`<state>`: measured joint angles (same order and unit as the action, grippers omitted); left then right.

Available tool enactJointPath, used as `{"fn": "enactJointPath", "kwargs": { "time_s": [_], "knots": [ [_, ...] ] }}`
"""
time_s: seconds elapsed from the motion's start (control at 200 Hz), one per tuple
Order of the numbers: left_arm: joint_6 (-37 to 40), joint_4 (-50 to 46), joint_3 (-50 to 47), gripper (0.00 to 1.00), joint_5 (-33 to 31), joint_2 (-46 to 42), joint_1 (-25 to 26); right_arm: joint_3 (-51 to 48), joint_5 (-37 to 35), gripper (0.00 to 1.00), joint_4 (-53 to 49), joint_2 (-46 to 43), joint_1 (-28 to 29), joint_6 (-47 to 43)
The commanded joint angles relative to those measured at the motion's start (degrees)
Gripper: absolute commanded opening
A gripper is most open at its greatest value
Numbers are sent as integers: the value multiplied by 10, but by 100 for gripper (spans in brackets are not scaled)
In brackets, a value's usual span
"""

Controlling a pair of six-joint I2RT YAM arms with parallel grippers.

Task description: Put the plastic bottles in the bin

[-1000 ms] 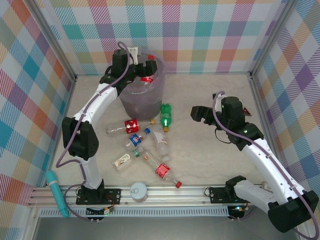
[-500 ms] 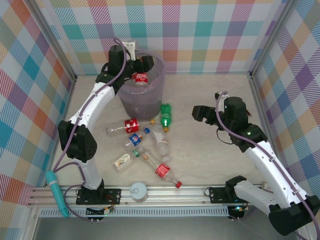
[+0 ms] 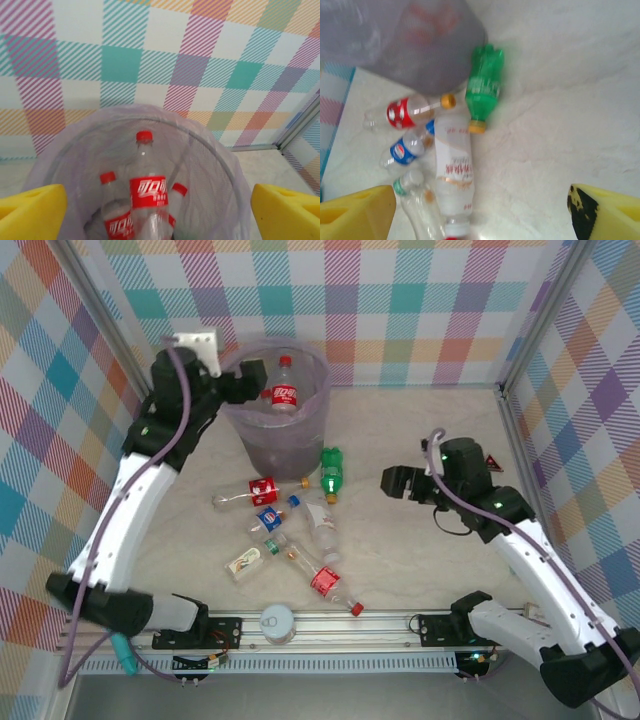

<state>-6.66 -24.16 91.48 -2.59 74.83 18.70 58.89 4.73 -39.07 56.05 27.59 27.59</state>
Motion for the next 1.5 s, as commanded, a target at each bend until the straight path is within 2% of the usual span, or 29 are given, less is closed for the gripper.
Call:
{"fn": "enactJointPath", "kwargs": {
  "time_s": [0.0, 0.085, 0.175, 0.33, 0.395, 0.52, 0.62, 0.755, 0.89, 1.09, 1.27, 1.495],
  "knots": [
    [-41, -54, -82, 94, -15, -47, 7, -28, -10, 88, -30, 33, 56, 26],
    [-53, -77, -124, 95, 22, -88, 6, -48, -29, 88, -14, 42, 98, 39],
    [-69, -130, -132, 96, 55, -114, 6, -72, -28, 87, 18, 46, 117, 61],
    [-117, -157, -200, 96, 51, -174, -3, -83, -89, 86, 22, 90, 171, 56],
    [-148, -164, -234, 96, 70, -182, -14, -93, -81, 86, 50, 100, 182, 52],
    [-201, -115, -336, 96, 126, -204, -18, -83, -45, 83, 80, 129, 188, 42],
    [-248, -52, -410, 96, 158, -231, -18, -58, -48, 81, 67, 165, 190, 29],
    [-289, -18, -483, 95, 128, -276, -18, -31, -25, 72, 81, 216, 211, 37],
    [-273, -42, -500, 95, 115, -265, -18, -10, -13, 72, 40, 244, 269, 7],
    [-253, -22, -517, 95, 92, -268, -19, -26, -11, 81, -48, 238, 339, -1],
    [-233, -21, -512, 94, 77, -262, -20, -55, -21, 88, -27, 251, 396, 40],
    [-244, -19, -513, 94, 48, -283, -27, -78, -8, 90, 40, 314, 408, 47]
  ]
}}
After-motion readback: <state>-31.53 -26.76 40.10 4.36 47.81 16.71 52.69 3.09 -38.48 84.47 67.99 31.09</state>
